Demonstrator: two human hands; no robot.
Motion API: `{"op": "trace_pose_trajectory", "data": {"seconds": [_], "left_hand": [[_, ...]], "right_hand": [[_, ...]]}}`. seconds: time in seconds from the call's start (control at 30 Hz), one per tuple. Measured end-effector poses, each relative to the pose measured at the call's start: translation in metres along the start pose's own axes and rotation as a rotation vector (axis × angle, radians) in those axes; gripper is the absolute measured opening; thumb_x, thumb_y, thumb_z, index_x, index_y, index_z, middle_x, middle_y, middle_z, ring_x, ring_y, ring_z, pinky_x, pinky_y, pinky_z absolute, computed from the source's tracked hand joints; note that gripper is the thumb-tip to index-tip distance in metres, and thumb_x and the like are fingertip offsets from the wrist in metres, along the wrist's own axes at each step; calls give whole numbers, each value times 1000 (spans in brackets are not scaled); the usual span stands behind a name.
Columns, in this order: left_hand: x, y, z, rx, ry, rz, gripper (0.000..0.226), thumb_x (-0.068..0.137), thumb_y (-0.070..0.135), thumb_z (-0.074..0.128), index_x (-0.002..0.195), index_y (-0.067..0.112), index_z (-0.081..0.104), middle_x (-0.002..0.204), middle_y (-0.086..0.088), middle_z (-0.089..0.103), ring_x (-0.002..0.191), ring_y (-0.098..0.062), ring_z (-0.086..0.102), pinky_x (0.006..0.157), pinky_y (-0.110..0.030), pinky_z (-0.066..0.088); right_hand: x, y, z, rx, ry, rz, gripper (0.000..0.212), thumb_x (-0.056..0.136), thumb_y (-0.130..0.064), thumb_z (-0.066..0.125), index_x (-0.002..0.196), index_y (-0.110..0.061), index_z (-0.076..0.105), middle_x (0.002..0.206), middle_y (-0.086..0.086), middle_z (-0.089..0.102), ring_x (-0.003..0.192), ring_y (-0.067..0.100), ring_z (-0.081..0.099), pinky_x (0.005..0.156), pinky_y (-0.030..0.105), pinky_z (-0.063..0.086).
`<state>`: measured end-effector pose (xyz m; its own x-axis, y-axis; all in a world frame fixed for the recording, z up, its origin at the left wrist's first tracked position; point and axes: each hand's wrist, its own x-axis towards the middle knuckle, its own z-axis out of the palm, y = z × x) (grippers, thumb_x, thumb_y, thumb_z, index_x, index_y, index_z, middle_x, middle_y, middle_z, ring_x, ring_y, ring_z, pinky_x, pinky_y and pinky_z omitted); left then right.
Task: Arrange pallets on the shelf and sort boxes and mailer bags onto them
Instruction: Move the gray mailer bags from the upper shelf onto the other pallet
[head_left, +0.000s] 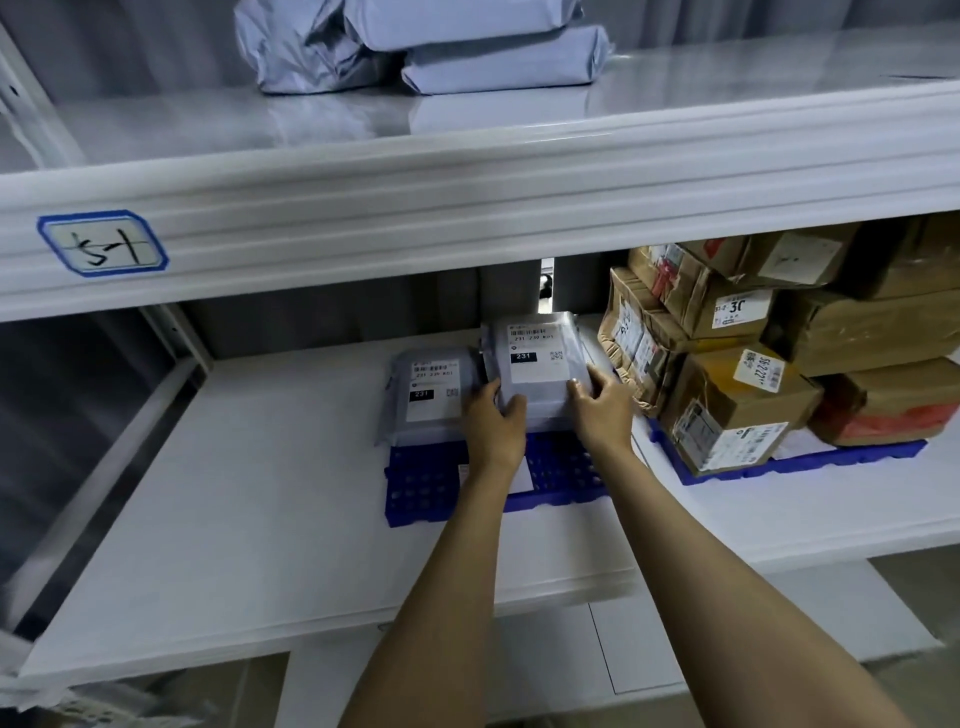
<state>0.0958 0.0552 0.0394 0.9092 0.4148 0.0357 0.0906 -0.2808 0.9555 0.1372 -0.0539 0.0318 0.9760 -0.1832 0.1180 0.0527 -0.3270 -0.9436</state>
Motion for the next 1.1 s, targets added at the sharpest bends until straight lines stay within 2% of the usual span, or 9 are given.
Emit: {"op": "trace_pose_trajectory", "data": {"seconds": [0.13,0.27,0.4,0.5,0.6,0.77,0.93,1.0,1.1], "left_hand": [[6,-8,5,212,-11,37,48,93,27,60,138,16,48,139,-7,49,131,-25,41,105,-35,40],[8,-9,10,258,-3,63,48,92,30,61,136,16,48,137,-9,49,129,-25,44,103,-35,43],[4,-4,9,409,13,95,47,92,33,59,135,16,48,141,-10,42,133,-25,36,103,-33,39],[-3,-2,3,490,30,126,50,92,37,58,136,15,47,146,-10,37,138,-28,28,106,-39,37],[-16,4,-6,517,30,183,52,92,38,57,138,16,46,146,-7,37,137,-26,26,107,-38,37],[-53,19,-31,551,101,436,50,92,37,59,136,15,51,142,-6,45,133,-24,30,107,-39,37],[-110,49,-59,513,181,706,46,92,33,57,132,11,54,133,-6,54,128,-24,40,103,-42,40],[-131,65,-68,486,228,839,45,91,35,51,128,11,58,126,-5,58,122,-22,45,98,-39,45],[-156,100,-77,470,308,1037,41,89,32,51,121,8,62,118,-5,63,113,-20,50,93,-33,47]], "right_hand": [[7,6,2,-77,-84,-36,47,95,-18,54,139,-5,45,133,13,57,118,25,54,97,33,45],[11,10,2,-111,-127,-31,50,97,-20,52,143,-6,40,137,12,54,124,28,51,103,39,43],[11,11,2,-201,-73,-32,50,98,-23,48,145,-10,39,142,11,49,131,27,44,109,44,37],[1,7,0,-259,-14,-72,47,98,-21,48,143,-9,41,144,11,47,134,26,39,112,43,33],[-18,1,-4,-320,24,-142,45,98,-21,47,142,-11,43,146,8,45,138,23,34,115,38,27],[-64,-16,-18,-352,67,-334,45,97,-23,46,141,-14,45,146,8,45,138,24,34,115,38,25],[-121,-50,-53,-329,205,-533,47,96,-28,40,140,-13,47,144,9,47,137,26,35,114,43,27],[-141,-66,-71,-281,304,-622,48,93,-32,37,135,-13,52,139,6,53,130,24,42,109,42,34],[-159,-96,-98,-221,478,-796,37,91,-27,44,120,-10,61,120,5,63,111,24,53,94,38,43]]}}
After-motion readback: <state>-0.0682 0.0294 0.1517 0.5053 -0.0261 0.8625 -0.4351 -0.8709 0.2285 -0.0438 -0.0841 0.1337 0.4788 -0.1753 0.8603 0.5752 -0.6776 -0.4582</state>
